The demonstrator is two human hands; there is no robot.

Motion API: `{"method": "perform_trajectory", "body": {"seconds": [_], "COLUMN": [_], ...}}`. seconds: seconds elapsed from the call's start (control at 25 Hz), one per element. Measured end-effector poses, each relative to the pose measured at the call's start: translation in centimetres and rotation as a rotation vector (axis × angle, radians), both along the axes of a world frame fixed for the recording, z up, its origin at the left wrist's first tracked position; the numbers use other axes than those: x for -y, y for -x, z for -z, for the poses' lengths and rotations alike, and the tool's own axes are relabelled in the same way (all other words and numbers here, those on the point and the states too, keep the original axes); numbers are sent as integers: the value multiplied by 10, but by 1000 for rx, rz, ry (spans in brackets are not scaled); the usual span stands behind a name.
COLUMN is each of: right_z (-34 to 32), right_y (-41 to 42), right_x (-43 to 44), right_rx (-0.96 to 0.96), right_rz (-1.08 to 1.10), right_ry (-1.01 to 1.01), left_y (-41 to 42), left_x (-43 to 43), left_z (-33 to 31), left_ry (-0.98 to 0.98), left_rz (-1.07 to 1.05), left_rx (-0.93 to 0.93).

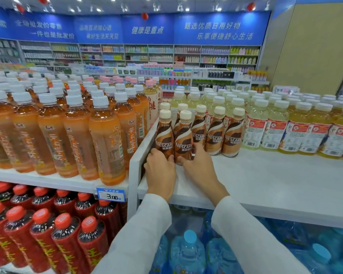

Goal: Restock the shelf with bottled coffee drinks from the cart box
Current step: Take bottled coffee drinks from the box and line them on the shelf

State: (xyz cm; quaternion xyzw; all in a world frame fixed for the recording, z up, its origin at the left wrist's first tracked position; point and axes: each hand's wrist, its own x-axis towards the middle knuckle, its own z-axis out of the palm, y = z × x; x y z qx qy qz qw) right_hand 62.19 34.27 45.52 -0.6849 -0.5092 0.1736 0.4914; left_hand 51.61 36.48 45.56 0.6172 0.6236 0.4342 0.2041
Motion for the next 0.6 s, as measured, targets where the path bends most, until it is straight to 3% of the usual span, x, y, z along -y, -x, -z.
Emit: {"method": "perform_trajectory", "body": {"seconds": [0.6], "right_z": [5], "right_y": [2], "right_x": [-23], "right_rx": [17], "right_rz": [26], "right_ry": [-10], "left_y": [-7], "left_x": [-20], "left_z": [8], "left_ry": [1], "left_rz": [-52], "left_rx": [-151]}}
